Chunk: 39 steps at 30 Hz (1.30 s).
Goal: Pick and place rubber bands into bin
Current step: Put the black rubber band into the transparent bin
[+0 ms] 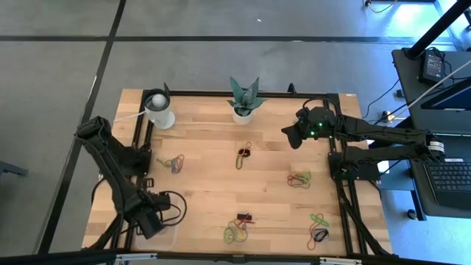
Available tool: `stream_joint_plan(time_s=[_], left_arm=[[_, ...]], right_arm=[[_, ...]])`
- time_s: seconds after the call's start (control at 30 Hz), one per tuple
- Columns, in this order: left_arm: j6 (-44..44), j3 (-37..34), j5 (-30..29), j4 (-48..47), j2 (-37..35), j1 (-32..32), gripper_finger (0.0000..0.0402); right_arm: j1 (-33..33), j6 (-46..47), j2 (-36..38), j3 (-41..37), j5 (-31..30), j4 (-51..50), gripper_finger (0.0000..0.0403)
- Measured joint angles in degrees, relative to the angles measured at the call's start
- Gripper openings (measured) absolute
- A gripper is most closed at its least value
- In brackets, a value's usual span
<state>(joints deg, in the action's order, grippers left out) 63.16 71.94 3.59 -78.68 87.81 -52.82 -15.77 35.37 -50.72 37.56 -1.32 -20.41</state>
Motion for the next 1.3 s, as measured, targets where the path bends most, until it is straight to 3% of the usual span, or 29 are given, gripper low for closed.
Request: stream_joint_plan(time_s=[0.17,0.4,0.57,0.73,0.9,1.03,1.3], left_arm=[[-4.5,2.4,-5.2,-1.2,-0.8,2.3,0.0007],[-12.6,3.1,-12.6,0.8,-3.6,9.6,0.0001],[-19.7,3.1,-16.8,9.1,-6.2,17.2,0.0001],[-35.9,3.1,-26.1,18.0,-7.5,23.7,0.0003],[-35.5,3.1,-35.9,26.9,-7.1,28.9,0.0003],[-33.9,3.1,-36.0,34.1,-6.8,33.8,0.0003],[-40.4,2.8,-29.0,43.1,-6.8,42.7,0.0003]], right_arm=[[0.0,-1.6,0.0,0.0,0.0,-0.1,0.0005],[0.0,-3.0,0.0,0.0,0.1,-0.5,0.0005],[0.0,-4.4,0.0,0.0,0.1,-0.5,0.0005],[0.0,-9.0,0.0,0.0,2.3,-0.5,0.0005],[0.0,-12.9,0.0,0.0,4.3,-2.5,0.0005],[-0.2,-16.0,0.2,0.0,6.5,-3.1,0.0005],[-0.2,-19.1,0.3,0.0,7.5,-3.0,0.0005]])
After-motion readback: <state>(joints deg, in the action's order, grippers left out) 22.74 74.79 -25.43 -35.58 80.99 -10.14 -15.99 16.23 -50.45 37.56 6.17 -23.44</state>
